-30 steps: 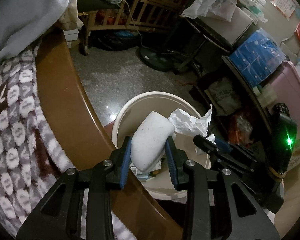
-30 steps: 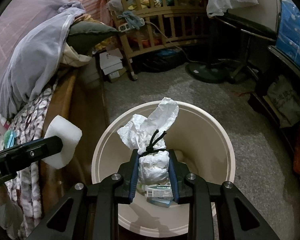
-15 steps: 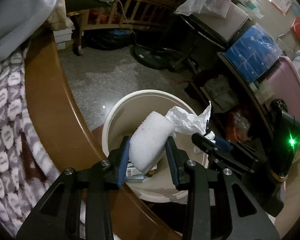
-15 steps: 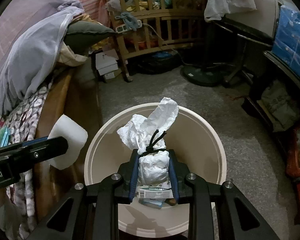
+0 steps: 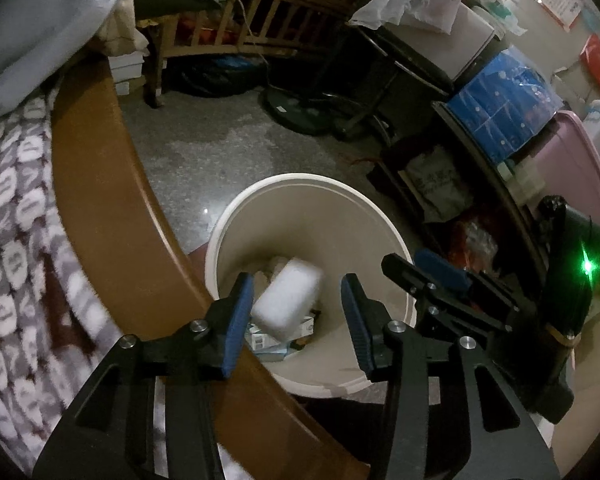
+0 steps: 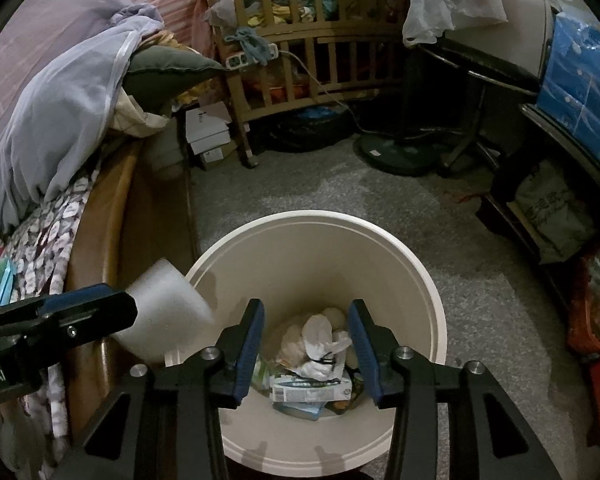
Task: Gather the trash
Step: 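Move both open grippers back over the bed clutter, then grasp the clear wrapper with the left gripper while the right grasps the green-white box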
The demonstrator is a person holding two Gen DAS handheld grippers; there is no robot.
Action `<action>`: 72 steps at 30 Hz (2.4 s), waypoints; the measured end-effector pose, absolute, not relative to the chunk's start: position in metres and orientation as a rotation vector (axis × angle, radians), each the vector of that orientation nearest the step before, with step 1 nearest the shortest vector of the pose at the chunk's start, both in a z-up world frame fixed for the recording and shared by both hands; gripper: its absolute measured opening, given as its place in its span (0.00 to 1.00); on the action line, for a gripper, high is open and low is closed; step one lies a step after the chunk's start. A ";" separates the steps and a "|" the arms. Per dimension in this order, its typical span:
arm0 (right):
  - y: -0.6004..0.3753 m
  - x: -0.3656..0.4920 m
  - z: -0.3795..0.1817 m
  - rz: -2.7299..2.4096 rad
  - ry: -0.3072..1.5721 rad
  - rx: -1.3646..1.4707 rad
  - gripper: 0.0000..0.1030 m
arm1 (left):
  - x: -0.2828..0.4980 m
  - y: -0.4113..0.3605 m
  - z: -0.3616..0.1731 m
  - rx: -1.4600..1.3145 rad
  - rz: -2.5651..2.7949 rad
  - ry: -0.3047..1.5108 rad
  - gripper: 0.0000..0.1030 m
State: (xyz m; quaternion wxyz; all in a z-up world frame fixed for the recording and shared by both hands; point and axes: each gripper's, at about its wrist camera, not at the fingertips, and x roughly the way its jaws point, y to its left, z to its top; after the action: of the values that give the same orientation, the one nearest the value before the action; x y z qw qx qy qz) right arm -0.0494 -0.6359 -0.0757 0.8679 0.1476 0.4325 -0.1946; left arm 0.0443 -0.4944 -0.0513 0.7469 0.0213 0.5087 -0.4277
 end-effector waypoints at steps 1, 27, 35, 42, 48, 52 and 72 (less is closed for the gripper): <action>-0.635 -0.049 -0.075 -0.406 0.904 0.309 0.41 | 0.044 -0.491 -0.051 0.046 -0.935 1.112 0.42; -0.451 0.038 -0.041 0.113 0.906 0.240 0.54 | 0.077 -0.204 -0.026 -0.008 -0.387 0.998 0.43; -0.342 0.079 -0.033 0.335 0.935 0.134 0.55 | 0.095 -0.076 -0.034 -0.096 -0.158 0.989 0.43; -0.246 0.121 -0.031 0.493 0.948 0.086 0.58 | 0.119 0.020 -0.036 -0.180 -0.010 0.957 0.56; -0.177 0.157 -0.029 0.551 0.949 0.016 0.64 | 0.166 0.047 -0.062 -0.181 0.006 0.965 0.63; -0.157 0.170 -0.032 0.556 0.955 -0.003 0.64 | 0.191 0.051 -0.099 -0.174 -0.011 1.057 0.55; -0.076 0.212 -0.089 0.553 1.031 -0.202 0.57 | 0.125 0.077 -0.056 -0.245 -0.099 1.004 0.13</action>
State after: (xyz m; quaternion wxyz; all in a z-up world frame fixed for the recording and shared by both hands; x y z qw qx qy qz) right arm 0.2117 -0.0760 -0.0888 0.8290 -0.0952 0.4856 0.2604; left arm 0.1249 0.0766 -0.0558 0.8683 -0.1172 0.4796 -0.0472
